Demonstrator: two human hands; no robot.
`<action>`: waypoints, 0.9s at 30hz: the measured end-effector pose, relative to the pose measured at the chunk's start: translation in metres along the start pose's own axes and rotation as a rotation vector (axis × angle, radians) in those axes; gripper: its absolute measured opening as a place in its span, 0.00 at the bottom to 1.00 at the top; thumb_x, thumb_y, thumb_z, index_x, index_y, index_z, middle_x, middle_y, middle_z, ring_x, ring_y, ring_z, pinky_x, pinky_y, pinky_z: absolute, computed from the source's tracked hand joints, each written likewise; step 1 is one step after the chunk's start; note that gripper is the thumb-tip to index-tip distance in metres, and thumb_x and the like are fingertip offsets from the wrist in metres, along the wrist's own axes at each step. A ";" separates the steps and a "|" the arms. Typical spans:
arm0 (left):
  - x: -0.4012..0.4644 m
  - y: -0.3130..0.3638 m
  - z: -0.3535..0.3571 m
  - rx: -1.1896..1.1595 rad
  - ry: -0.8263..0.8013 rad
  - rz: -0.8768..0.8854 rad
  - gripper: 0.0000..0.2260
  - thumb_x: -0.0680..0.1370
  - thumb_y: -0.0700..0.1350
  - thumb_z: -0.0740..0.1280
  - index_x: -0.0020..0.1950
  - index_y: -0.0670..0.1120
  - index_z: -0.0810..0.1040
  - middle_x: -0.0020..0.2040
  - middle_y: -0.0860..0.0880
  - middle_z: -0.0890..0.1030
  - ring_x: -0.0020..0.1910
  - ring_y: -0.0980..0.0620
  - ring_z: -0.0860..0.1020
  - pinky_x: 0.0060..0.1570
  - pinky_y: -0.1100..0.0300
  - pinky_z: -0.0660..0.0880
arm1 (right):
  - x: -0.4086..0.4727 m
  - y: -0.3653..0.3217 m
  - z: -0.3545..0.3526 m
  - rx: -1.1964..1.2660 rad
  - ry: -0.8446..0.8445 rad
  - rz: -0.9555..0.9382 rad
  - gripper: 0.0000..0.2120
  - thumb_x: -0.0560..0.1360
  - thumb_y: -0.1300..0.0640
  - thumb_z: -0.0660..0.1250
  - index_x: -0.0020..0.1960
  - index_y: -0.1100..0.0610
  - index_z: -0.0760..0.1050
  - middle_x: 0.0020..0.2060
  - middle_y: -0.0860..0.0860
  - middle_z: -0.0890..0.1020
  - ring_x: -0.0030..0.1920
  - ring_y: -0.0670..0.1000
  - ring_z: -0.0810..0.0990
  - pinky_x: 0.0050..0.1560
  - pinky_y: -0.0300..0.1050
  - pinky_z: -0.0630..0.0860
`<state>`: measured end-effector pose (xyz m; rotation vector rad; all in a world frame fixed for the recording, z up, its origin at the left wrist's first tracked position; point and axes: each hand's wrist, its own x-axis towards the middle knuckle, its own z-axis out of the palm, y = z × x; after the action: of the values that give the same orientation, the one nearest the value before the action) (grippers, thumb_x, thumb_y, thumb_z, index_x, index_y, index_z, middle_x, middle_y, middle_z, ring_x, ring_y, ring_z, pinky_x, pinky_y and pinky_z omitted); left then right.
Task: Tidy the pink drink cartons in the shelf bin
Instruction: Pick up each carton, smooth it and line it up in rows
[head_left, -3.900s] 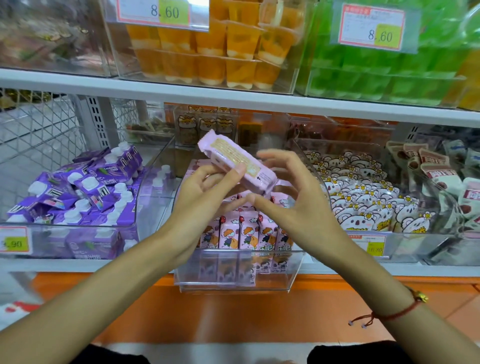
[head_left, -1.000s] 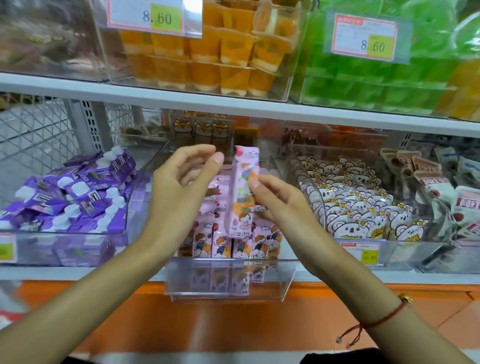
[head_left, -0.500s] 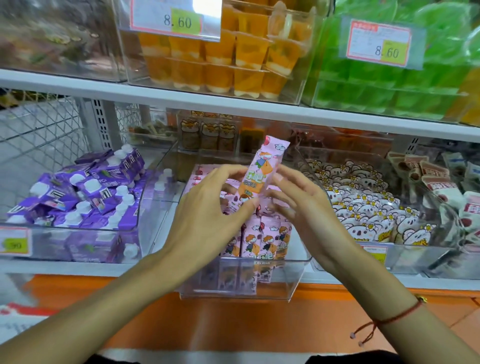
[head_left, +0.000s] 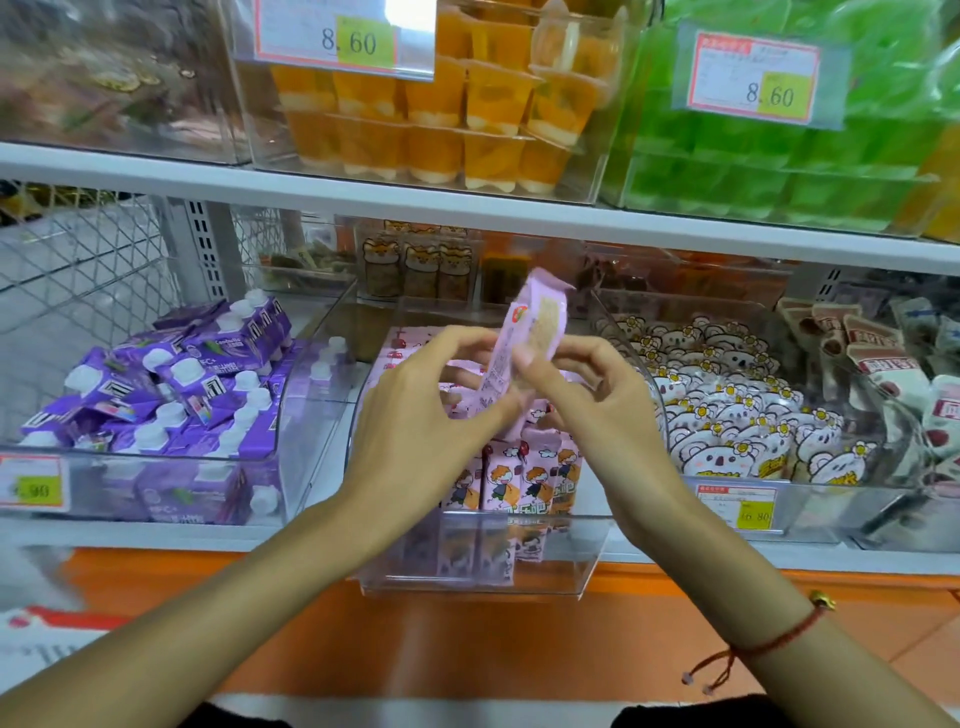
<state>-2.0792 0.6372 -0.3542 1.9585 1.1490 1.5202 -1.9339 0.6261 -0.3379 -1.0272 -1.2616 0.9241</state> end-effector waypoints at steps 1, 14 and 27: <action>0.001 0.001 0.000 -0.056 -0.007 -0.035 0.17 0.67 0.63 0.72 0.54 0.61 0.77 0.47 0.64 0.81 0.43 0.63 0.80 0.38 0.67 0.77 | 0.001 -0.001 -0.003 -0.023 -0.011 0.002 0.10 0.73 0.51 0.71 0.53 0.51 0.77 0.46 0.49 0.83 0.39 0.41 0.82 0.35 0.31 0.75; 0.006 0.002 -0.012 -0.260 -0.121 0.000 0.16 0.71 0.39 0.74 0.55 0.53 0.79 0.52 0.57 0.83 0.55 0.60 0.80 0.55 0.65 0.76 | 0.004 -0.011 -0.027 -0.087 -0.268 -0.179 0.17 0.65 0.57 0.74 0.54 0.49 0.79 0.52 0.48 0.83 0.56 0.48 0.80 0.56 0.43 0.77; 0.010 0.003 -0.018 -0.291 -0.201 0.024 0.18 0.71 0.33 0.72 0.56 0.51 0.80 0.54 0.56 0.83 0.57 0.58 0.80 0.53 0.66 0.76 | 0.003 -0.010 -0.032 -0.065 -0.343 -0.209 0.16 0.66 0.59 0.75 0.52 0.46 0.80 0.54 0.48 0.83 0.60 0.49 0.79 0.62 0.49 0.74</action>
<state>-2.0947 0.6403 -0.3405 1.8796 0.7766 1.3769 -1.9016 0.6232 -0.3276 -0.7870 -1.6604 0.9259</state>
